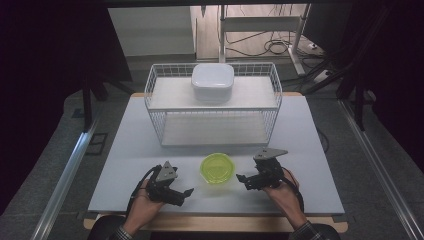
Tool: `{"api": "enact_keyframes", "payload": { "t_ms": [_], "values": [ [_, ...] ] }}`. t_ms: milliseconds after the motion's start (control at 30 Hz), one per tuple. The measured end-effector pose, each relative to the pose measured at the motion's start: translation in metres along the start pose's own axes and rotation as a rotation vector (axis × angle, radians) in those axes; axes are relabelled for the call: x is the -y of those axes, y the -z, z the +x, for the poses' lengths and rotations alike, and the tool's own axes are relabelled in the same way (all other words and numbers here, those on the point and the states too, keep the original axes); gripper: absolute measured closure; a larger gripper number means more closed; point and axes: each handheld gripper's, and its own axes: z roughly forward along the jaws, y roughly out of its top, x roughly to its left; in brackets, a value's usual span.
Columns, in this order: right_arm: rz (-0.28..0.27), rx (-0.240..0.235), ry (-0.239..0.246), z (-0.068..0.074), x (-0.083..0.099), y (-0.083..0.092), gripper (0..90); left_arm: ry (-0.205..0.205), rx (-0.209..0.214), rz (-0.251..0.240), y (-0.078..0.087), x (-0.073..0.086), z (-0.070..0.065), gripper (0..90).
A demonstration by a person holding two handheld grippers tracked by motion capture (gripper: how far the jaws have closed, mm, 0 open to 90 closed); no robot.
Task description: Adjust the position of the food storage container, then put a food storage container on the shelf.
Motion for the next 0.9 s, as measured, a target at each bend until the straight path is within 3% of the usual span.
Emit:
{"api": "enact_keyframes", "payload": {
  "t_ms": [167, 400, 633, 900],
  "values": [
    [-0.005, -0.003, 0.001, -0.001, 0.0, -0.001, 4.5, 0.001, 0.004, 0.0, 0.0, 0.0, 0.001, 6.2],
    [0.008, -0.045, -0.028, 0.0, -0.005, -0.001, 4.8, 0.0, 0.005, -0.002, 0.0, 0.0, 0.001, 6.1],
    [0.032, -0.108, -0.106, -0.004, -0.016, -0.003, 4.4, 0.001, 0.004, 0.0, -0.001, 0.0, 0.001, 6.1],
    [0.032, -0.17, -0.176, -0.013, -0.031, -0.007, 28.7, 0.0, 0.003, 0.003, -0.002, 0.0, 0.001, 6.1]
  ]
}}
